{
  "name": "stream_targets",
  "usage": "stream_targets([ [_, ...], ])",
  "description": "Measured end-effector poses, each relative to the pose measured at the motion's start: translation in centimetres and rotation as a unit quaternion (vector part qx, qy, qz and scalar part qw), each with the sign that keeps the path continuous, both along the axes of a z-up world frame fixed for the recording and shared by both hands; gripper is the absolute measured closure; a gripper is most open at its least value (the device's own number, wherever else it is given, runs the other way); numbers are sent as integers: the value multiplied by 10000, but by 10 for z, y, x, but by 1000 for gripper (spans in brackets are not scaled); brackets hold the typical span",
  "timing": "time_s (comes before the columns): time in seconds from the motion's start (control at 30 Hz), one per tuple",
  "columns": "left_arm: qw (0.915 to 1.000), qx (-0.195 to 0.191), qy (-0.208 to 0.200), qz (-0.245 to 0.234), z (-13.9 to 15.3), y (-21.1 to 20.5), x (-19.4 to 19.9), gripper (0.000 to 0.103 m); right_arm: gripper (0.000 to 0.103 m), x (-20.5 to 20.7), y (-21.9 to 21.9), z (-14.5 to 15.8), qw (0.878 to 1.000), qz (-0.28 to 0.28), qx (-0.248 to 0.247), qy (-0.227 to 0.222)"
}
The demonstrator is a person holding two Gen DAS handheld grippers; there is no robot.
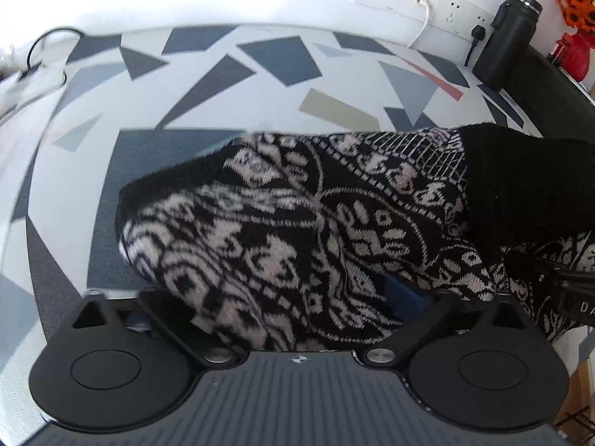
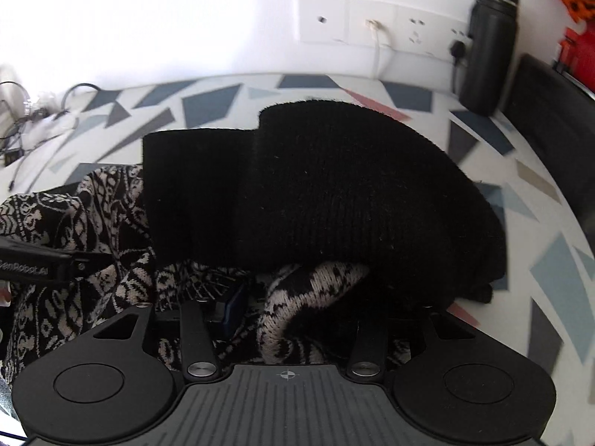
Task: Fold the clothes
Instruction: 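Lower the patterned sweater onto the ironing board with both grippers, then open both grippers and release the sweater onto the board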
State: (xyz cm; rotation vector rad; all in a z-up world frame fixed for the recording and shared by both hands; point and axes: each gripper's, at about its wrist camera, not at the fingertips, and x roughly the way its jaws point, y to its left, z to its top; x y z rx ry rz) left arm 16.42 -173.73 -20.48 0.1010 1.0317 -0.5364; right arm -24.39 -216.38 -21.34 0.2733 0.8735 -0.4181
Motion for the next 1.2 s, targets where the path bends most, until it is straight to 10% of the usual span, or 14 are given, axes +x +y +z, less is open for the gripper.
stream_targets([
  [0.33,9962,-763,296,-301,0,30,8,1,24,-25,0,40,9787,-1540,911,-1006],
  [0.53,9785,-1780,1031,-141,-5,66,15,1,14,-52,5,47,9728,-1975,832,-882],
  [0.7,9804,-1575,1056,-527,2,69,4,10,38,-49,10,30,9822,-1745,585,-369],
  [0.73,9836,-1427,857,-689,6,67,0,34,46,-45,11,27,9847,-1650,515,-238],
  [0.8,9880,-1180,497,-859,12,63,-3,50,71,-31,11,19,9899,-1364,380,61],
  [1.2,9962,-446,-43,747,11,37,87,63,74,69,-4,8,9947,580,852,-23],
])
